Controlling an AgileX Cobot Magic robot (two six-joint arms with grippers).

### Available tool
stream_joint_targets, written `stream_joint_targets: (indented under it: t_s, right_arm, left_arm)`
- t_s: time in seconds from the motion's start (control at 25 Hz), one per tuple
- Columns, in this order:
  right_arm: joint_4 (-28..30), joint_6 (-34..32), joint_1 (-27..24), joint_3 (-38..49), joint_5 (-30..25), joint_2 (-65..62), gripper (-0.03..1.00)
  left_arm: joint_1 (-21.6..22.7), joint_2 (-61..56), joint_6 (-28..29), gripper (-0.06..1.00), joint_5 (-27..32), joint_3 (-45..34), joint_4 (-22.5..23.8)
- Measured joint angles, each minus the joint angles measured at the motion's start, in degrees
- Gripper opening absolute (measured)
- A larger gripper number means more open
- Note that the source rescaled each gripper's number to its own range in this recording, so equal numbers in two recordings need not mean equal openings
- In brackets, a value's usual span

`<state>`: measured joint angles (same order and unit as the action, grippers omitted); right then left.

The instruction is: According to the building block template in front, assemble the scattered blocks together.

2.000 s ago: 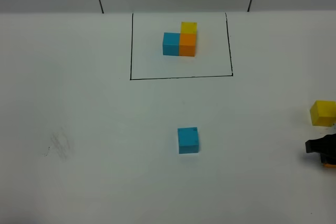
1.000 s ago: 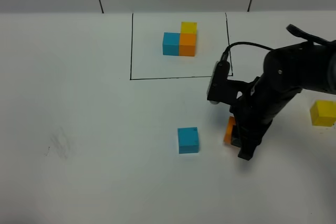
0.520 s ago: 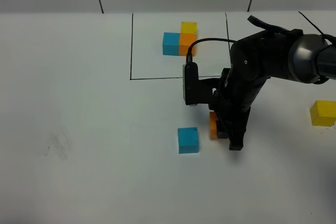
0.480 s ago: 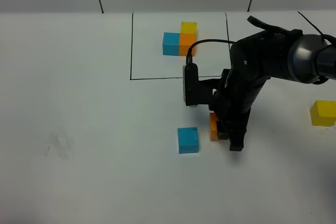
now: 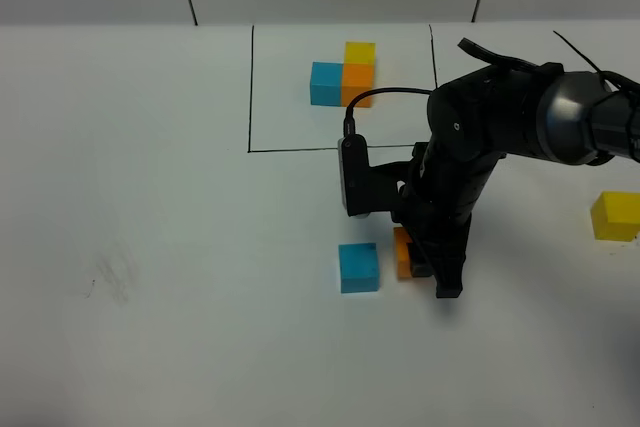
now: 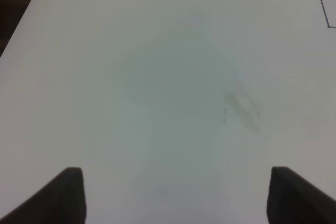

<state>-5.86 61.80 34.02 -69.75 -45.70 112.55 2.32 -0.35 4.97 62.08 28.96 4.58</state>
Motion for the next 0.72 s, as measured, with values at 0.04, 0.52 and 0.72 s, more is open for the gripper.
stream_joint_targets:
  t_s: [0.04,0.52,0.72]
  right_arm:
    - [0.0,0.0,0.3,0.0,0.0,0.0,0.17]
    - [-0.7,0.2,0.5,-0.1,2.0,1.8,0.17]
    - [-1.5,0.8,1.2,-0.1,2.7,1.8,0.17]
  left_arm:
    - [0.0,0.0,0.0,0.6,0.0,0.0,0.0]
    - [0.0,0.0,0.0,0.6,0.0,0.0,0.0]
    - [0.0,0.0,0.0,0.6,0.0,0.0,0.0]
